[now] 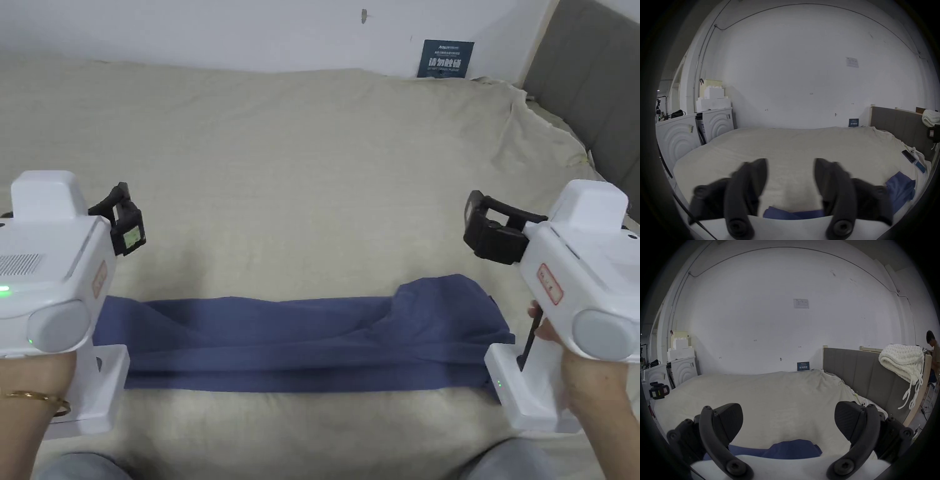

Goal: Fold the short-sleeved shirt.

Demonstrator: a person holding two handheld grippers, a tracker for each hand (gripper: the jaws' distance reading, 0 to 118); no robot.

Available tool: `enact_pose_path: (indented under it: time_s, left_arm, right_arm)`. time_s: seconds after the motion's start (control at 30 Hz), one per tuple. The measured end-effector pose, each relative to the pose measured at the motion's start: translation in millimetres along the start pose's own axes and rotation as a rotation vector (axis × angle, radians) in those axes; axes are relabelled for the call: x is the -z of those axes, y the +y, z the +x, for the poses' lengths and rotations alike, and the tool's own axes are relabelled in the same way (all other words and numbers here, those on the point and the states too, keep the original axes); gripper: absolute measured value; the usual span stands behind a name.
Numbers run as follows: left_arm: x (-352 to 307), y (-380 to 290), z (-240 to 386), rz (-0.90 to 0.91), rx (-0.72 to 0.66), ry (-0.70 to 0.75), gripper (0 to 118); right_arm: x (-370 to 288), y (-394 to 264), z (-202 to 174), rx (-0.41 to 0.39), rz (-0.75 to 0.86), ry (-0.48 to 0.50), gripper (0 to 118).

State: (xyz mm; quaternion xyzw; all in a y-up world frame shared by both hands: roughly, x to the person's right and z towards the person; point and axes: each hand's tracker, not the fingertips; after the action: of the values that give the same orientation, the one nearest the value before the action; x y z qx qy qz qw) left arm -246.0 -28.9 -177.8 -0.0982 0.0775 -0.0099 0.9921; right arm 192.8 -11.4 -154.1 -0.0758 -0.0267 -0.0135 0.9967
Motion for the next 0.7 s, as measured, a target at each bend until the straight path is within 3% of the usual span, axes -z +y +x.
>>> enact_pose_path:
  time_s: [0.03,0.07,0.13,0.17,0.27,0.63,0.7]
  left_arm:
    - [0,-1,2,-0.001,0.003,-0.005,17]
    - [0,-3,5,-0.001,0.007,-0.008,5]
    - [1,-5,8,-0.003,0.004,-0.019,2]
    - [1,-5,9,-0.004,-0.005,-0.027,0]
    - [1,-8,13,-0.016,-0.014,-0.051,0]
    - [1,-15,14,-0.064,-0.017,-0.11,0]
    - [10,-10,2,-0.15,-0.104,-0.175,11]
  right_arm:
    - [-1,0,-2,-0.007,0.005,0.007,85]
    - [-3,0,-5,-0.018,0.009,0.018,79]
    - [-6,-1,-10,-0.03,0.01,0.04,73]
    - [-3,-2,-9,-0.038,0.007,0.043,48]
    - [-3,-5,-11,-0.045,0.004,0.029,1]
    - [1,-9,-10,-0.01,-0.044,0.035,0]
    - [0,-8,-13,-0.019,-0.047,0.04,0]
